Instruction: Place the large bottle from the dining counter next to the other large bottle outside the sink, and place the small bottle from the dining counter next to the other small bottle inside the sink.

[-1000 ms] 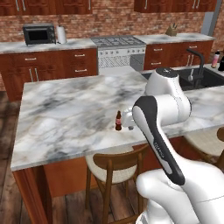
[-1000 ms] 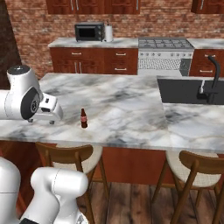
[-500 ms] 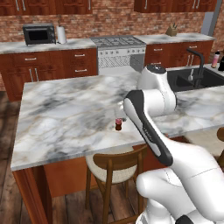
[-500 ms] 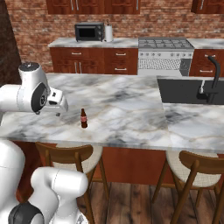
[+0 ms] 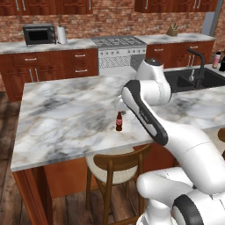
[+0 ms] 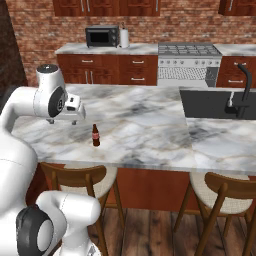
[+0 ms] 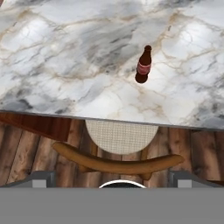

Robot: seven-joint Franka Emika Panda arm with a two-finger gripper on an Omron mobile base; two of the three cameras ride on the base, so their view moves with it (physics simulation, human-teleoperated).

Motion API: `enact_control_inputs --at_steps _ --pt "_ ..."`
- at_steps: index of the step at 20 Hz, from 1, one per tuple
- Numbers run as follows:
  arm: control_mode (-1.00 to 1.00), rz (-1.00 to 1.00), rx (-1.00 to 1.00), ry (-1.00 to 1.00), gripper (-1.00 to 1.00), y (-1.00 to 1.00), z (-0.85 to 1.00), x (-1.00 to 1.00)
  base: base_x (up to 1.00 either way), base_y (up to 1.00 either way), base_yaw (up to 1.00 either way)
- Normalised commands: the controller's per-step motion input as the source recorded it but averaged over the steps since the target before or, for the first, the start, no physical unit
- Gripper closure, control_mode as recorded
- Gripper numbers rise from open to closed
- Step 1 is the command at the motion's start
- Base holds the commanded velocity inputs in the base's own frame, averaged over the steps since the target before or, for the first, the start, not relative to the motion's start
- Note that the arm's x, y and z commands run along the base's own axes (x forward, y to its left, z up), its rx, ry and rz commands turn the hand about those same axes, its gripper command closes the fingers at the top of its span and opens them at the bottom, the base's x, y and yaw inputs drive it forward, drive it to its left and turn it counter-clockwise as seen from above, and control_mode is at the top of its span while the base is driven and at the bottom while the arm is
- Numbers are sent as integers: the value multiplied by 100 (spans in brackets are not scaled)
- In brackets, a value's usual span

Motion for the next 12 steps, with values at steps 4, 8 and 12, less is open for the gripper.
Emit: enact_control_inputs --at_steps 4,8,12 --pt "-100 0 -4 0 -100 -4 17 0 0 0 0" --pt "-100 0 -8 0 -100 -12 12 0 0 0 0" --pt "-100 0 -9 0 -100 -3 0 13 0 0 0"
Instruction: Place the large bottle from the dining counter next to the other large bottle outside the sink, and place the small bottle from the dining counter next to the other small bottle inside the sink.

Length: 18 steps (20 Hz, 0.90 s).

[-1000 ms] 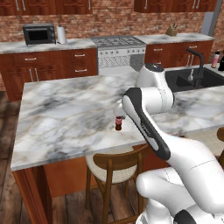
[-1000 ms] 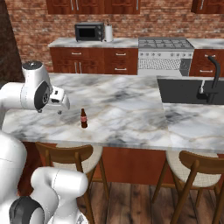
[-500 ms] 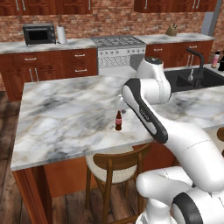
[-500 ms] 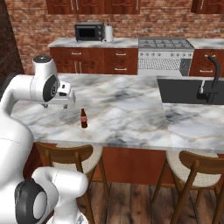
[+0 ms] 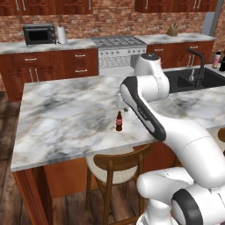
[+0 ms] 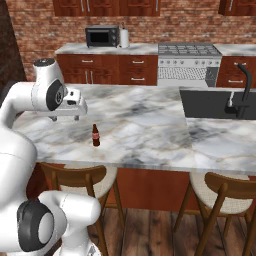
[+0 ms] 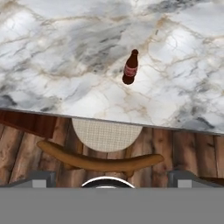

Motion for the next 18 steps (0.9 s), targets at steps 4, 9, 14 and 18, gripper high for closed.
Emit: enact_control_inputs --at_steps 4,9,14,18 --pt "-100 0 -2 0 -100 -3 -10 32 0 0 0" --pt "-100 0 -1 0 -100 -6 -25 59 0 0 0" --pt "-100 0 0 0 -100 -3 -27 61 0 0 0" --pt "-100 0 0 0 -100 0 -26 53 0 0 0"
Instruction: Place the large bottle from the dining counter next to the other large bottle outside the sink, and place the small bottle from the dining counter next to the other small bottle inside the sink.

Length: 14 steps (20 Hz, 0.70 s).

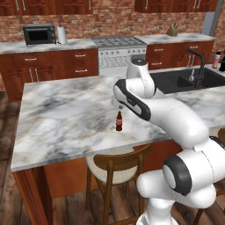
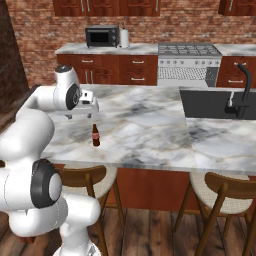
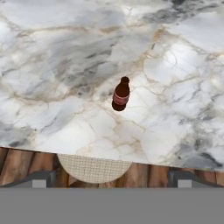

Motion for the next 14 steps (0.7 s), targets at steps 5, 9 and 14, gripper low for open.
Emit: enact_control_inputs --at_steps 5,9,14 --pt "-100 0 0 0 -100 0 -24 48 0 0 0" --pt "-100 0 0 0 -100 0 -4 35 0 0 0" --pt "-100 1 0 0 -100 0 0 31 0 0 0"
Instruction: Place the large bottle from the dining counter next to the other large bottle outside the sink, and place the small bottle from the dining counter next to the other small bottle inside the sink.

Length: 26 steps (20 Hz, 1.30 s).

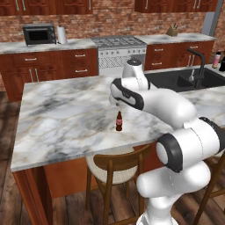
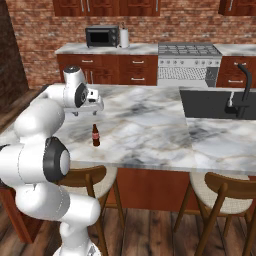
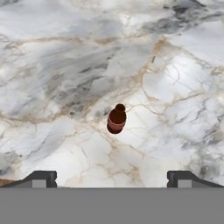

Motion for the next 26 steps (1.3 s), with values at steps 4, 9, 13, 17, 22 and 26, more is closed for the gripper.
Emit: enact_control_inputs --at_steps 4,9,13,17,22,26 --pt "-100 0 0 3 -100 0 -2 16 0 0 0" --pt "-100 0 0 2 -100 0 -6 12 0 0 0" --pt "-100 0 0 1 -100 0 -11 23 0 0 0" --pt "-100 0 0 1 -100 0 -11 29 0 0 0" --pt "-100 0 0 2 -100 0 -14 14 0 0 0" --pt "-100 0 0 1 -100 0 -24 4 0 0 0"
